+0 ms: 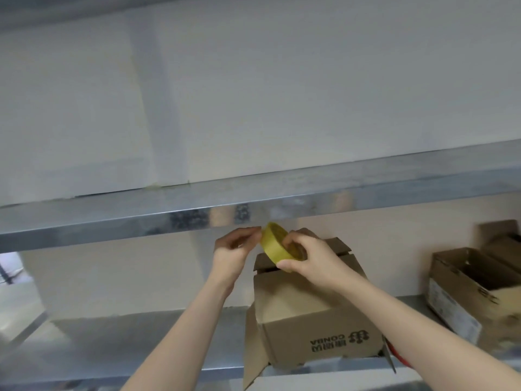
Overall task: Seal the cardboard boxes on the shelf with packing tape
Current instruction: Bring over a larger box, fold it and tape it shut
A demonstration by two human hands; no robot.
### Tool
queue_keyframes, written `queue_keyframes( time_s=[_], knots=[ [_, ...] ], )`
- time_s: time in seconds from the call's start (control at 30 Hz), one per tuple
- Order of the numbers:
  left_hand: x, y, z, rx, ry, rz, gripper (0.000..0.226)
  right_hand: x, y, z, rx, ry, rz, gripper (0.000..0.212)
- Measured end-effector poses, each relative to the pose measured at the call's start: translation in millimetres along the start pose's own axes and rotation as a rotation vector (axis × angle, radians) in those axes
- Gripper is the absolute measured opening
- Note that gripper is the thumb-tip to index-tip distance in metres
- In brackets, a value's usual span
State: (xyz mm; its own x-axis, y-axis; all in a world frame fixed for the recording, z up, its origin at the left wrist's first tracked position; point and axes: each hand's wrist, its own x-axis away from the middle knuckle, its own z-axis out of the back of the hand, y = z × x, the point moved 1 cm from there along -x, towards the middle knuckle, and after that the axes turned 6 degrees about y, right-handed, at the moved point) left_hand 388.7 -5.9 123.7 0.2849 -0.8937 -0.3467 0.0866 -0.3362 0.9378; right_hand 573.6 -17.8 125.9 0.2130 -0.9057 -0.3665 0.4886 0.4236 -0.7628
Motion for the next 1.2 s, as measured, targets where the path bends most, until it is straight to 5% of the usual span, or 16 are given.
queue_keyframes(
  time_s=[0.17, 0.3, 0.4, 0.5, 0.6, 0.67, 0.77, 0.87, 1.0, 1.2],
  knots=[
    [-1.0, 3.4, -13.4, 0.111, 0.081, 0.078, 0.005, 4.2, 0.8, 4.4, -0.012, 0.074, -0.021, 0.035],
    [-1.9, 6.3, -20.9, 0.148, 0.196, 0.132, 0.009, 7.9, -9.5, 5.1, -0.194, 0.153, -0.195, 0.095],
    [0.6, 8.7, -26.2, 0.172, 0.216, 0.145, 0.011, 9.0, -15.3, 1.0, -0.544, 0.114, -0.350, 0.115],
    [6.1, 11.3, -30.6, 0.250, 0.206, 0.148, 0.011, 11.1, -20.1, -1.6, -0.961, 0.006, -0.634, 0.080],
    [9.7, 13.8, -30.0, 0.287, 0.158, 0.163, 0.009, 15.7, -18.8, -3.0, -1.060, -0.052, -0.752, 0.023],
    [11.2, 10.4, -24.5, 0.209, 0.093, 0.149, 0.008, 13.8, -15.2, 3.4, -1.030, 0.052, -0.737, 0.009],
    [16.0, 1.0, -16.8, 0.036, -0.012, 0.087, 0.010, 9.0, -11.0, 17.8, -0.646, 0.195, -0.622, 0.021],
    [23.5, 2.4, -20.2, 0.186, -0.128, 0.142, 0.016, 6.5, -8.6, 23.3, -0.402, 0.237, -0.504, 0.024],
    [25.9, 16.5, -22.8, 0.459, -0.176, 0.344, 0.026, 7.8, -8.2, 25.9, -0.431, 0.235, -0.494, 0.025],
    [21.6, 13.4, -26.4, 0.306, -0.149, 0.429, 0.012, 13.9, -10.7, 25.9, -0.505, 0.157, -0.531, 0.031]
  ],
)
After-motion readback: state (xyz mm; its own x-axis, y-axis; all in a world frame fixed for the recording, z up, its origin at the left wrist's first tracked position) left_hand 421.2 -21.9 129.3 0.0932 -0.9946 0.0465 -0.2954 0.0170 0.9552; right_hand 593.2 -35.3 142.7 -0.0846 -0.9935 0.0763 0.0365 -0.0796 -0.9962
